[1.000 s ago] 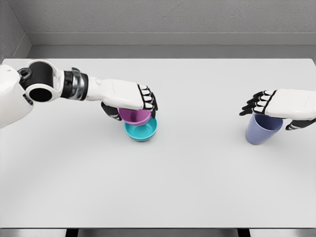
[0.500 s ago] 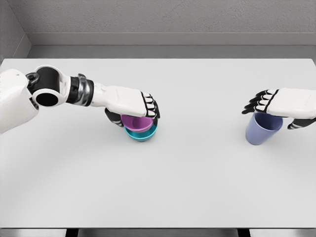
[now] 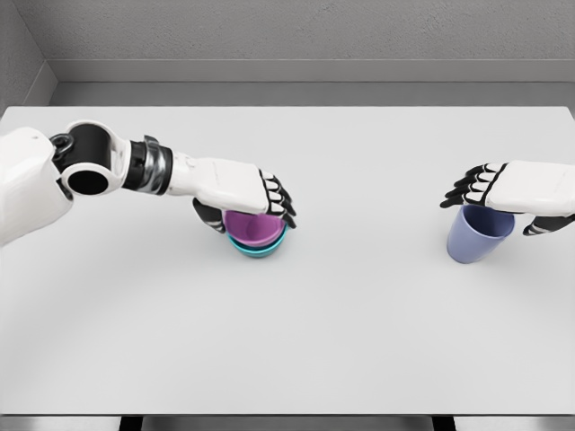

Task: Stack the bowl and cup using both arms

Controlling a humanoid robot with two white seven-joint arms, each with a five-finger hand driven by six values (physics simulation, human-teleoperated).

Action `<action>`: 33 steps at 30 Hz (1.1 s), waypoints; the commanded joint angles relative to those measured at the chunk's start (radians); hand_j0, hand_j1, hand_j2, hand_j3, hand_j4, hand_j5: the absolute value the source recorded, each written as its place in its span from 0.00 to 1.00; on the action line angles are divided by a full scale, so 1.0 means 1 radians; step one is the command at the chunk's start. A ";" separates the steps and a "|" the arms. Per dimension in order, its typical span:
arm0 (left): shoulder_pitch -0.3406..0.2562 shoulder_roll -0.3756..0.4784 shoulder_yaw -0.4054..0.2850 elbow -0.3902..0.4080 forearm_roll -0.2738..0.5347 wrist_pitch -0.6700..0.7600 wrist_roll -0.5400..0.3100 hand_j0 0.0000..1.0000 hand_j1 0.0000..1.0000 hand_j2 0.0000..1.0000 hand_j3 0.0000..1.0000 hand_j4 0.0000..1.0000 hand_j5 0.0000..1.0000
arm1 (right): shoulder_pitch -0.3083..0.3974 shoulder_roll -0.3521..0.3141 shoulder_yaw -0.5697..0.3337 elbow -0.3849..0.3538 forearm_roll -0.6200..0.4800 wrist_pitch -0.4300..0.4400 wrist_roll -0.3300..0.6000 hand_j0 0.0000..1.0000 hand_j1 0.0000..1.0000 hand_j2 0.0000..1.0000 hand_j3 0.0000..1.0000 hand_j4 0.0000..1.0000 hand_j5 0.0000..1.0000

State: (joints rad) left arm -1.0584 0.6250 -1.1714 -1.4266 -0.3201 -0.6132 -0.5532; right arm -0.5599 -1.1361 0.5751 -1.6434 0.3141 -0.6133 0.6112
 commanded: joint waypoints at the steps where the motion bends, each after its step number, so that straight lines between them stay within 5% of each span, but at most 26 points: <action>1: -0.002 -0.004 0.001 0.000 0.007 0.002 0.001 1.00 1.00 1.00 1.00 1.00 1.00 | 0.000 -0.001 0.000 -0.001 -0.004 0.002 0.000 1.00 1.00 1.00 1.00 1.00 1.00; 8: -0.008 0.019 0.001 -0.006 0.032 0.002 0.002 1.00 1.00 1.00 1.00 1.00 1.00 | 0.000 0.004 0.003 -0.001 -0.003 0.002 0.000 1.00 1.00 1.00 1.00 1.00 1.00; 12: -0.028 0.191 0.019 -0.058 0.162 0.002 0.002 1.00 1.00 1.00 1.00 1.00 1.00 | 0.000 0.006 0.005 0.001 -0.003 0.002 0.000 1.00 1.00 1.00 1.00 1.00 1.00; 18: 0.014 0.380 0.121 -0.022 0.213 0.002 0.001 1.00 1.00 1.00 1.00 1.00 1.00 | 0.000 0.012 0.012 0.001 -0.003 0.002 0.000 1.00 1.00 1.00 1.00 1.00 1.00; 22: 0.155 0.368 0.245 0.049 0.207 0.002 -0.005 1.00 1.00 1.00 1.00 1.00 1.00 | 0.000 0.019 0.023 0.001 -0.003 0.002 0.000 1.00 1.00 1.00 1.00 1.00 1.00; 33: 0.166 0.334 0.237 0.048 0.162 0.002 -0.014 1.00 1.00 1.00 1.00 1.00 1.00 | 0.000 0.029 0.023 0.014 0.005 0.002 0.000 1.00 1.00 1.00 1.00 1.00 1.00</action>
State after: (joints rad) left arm -0.8928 0.9603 -0.9356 -1.3796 -0.1622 -0.6133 -0.5677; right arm -0.5599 -1.1082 0.5985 -1.6305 0.3221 -0.6133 0.6112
